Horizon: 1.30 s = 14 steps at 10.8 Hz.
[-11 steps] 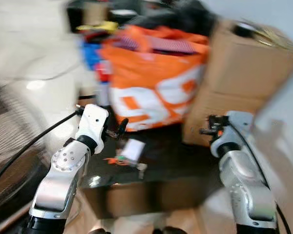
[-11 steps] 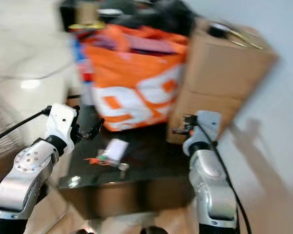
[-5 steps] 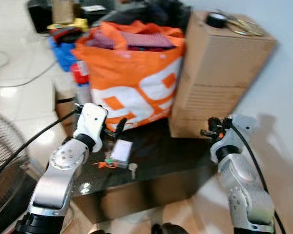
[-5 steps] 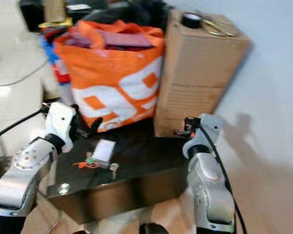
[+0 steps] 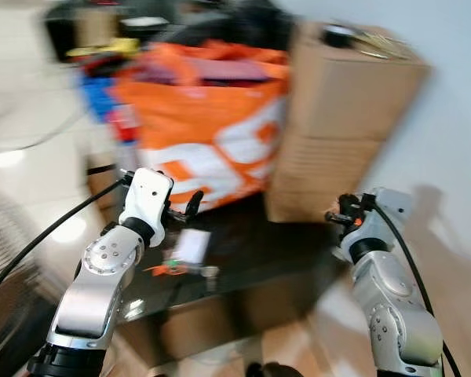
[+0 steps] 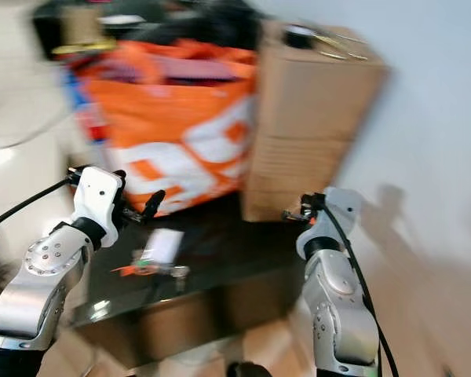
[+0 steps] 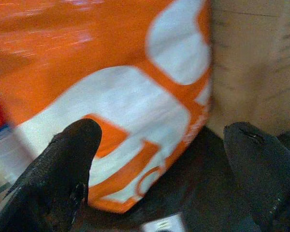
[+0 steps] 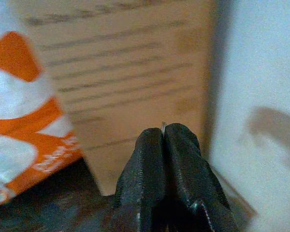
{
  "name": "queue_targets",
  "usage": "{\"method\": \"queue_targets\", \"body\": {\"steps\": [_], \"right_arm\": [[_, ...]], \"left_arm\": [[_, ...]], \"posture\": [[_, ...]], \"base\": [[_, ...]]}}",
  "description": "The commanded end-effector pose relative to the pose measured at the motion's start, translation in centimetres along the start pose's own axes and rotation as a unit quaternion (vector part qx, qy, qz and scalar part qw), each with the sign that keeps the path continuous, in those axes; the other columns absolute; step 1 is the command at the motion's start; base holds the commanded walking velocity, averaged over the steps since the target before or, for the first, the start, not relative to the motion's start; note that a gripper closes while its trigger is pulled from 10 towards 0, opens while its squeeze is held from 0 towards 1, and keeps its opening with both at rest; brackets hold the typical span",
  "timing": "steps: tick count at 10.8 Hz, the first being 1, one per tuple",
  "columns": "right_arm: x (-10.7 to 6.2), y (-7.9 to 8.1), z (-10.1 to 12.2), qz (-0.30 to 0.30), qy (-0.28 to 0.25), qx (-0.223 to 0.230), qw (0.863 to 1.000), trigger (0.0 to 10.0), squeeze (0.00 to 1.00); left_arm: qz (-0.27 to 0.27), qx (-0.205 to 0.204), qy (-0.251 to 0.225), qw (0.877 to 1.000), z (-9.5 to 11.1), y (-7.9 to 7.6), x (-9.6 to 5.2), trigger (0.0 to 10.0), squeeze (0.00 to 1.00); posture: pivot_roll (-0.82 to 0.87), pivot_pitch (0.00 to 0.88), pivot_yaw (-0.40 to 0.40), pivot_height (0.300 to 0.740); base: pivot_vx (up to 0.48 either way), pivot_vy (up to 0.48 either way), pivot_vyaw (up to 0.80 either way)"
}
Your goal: Hang keys on a hook
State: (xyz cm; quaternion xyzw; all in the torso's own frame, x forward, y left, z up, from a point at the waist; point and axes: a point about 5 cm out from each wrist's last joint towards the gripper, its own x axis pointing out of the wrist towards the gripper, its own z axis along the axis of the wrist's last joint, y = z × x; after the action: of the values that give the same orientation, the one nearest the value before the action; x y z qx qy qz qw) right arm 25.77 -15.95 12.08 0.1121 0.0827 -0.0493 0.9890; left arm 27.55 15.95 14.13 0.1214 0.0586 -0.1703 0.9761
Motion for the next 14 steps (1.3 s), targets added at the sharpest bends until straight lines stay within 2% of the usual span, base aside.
{"method": "queue_targets", "body": {"steps": [1, 3, 5, 9, 14], "right_arm": [[-0.15, -0.14, 0.49, -0.006, -0.009, 0.000, 1.000, 10.0, 0.00], [-0.26, -0.32, 0.33, -0.011, -0.006, -0.003, 1.000, 10.0, 0.00], [-0.07, -0.54, 0.42, -0.015, -0.008, -0.032, 0.999, 10.0, 0.00], [-0.03, -0.46, 0.43, -0.012, -0.011, -0.030, 0.999, 10.0, 0.00], [0.10, -0.27, 0.46, -0.009, -0.013, -0.033, 0.999, 10.0, 0.00]], "left_arm": [[-0.004, 0.001, -0.001, 1.000, 0.06, -0.16, 0.26, 10.0, 0.00], [-0.005, 0.004, -0.004, 1.000, 0.02, -0.20, 0.32, 10.0, 0.00], [0.000, 0.001, -0.003, 1.000, -0.12, -0.21, 0.38, 10.0, 0.00], [-0.002, 0.011, -0.011, 1.000, 0.03, -0.27, 0.57, 10.0, 0.00], [-0.004, 0.016, -0.015, 1.000, 0.14, -0.23, 0.73, 10.0, 0.00]], "posture": [[-0.02, 0.000, -0.050, 0.740], [-0.02, 0.000, -0.049, 0.740], [-0.02, 0.000, -0.059, 0.740], [-0.02, 0.000, -0.054, 0.740], [-0.02, 0.000, -0.056, 0.740]], "base": [[0.000, 0.000, -0.79], [0.000, 0.000, -0.79], [0.000, 0.000, -0.68], [0.000, 0.000, 0.00], [0.000, -0.316, 0.00]]}}
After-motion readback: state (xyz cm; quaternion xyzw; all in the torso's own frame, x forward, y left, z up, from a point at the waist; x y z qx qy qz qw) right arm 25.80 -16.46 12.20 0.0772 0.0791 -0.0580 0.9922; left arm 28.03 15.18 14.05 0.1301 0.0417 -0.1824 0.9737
